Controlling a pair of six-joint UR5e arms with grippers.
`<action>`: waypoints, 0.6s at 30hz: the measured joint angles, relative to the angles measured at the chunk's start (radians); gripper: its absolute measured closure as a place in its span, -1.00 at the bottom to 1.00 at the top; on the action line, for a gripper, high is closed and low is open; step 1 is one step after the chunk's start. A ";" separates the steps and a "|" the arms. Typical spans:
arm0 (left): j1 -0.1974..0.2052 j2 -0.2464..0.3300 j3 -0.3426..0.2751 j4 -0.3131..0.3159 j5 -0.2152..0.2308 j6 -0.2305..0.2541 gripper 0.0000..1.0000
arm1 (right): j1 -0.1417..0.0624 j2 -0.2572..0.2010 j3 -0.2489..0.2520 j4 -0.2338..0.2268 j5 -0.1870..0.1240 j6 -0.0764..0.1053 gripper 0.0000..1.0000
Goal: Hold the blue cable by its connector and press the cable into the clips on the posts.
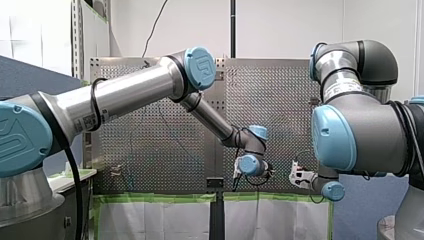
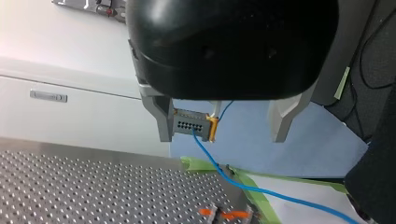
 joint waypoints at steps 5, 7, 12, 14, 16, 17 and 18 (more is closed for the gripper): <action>0.010 -0.005 -0.002 0.012 -0.025 -0.037 -1.00 | 0.004 0.002 0.000 0.000 -0.001 -0.002 1.00; 0.015 -0.011 0.007 0.015 -0.031 -0.048 -1.00 | 0.005 0.002 0.000 0.000 -0.001 -0.003 1.00; 0.024 -0.017 0.036 0.020 -0.037 -0.064 -1.00 | 0.007 0.003 0.000 0.001 -0.003 -0.004 1.00; 0.027 -0.018 0.045 0.021 -0.035 -0.071 -1.00 | 0.008 0.003 0.000 0.001 -0.003 -0.004 1.00; 0.032 -0.025 0.055 0.019 -0.031 -0.077 -1.00 | 0.008 0.003 0.000 0.002 -0.003 -0.004 1.00; 0.034 -0.030 0.061 0.015 -0.030 -0.079 -1.00 | 0.008 0.003 0.000 0.002 -0.003 -0.004 1.00; 0.037 -0.039 0.070 0.009 -0.030 -0.080 -1.00 | 0.008 0.003 0.000 0.003 -0.003 -0.004 1.00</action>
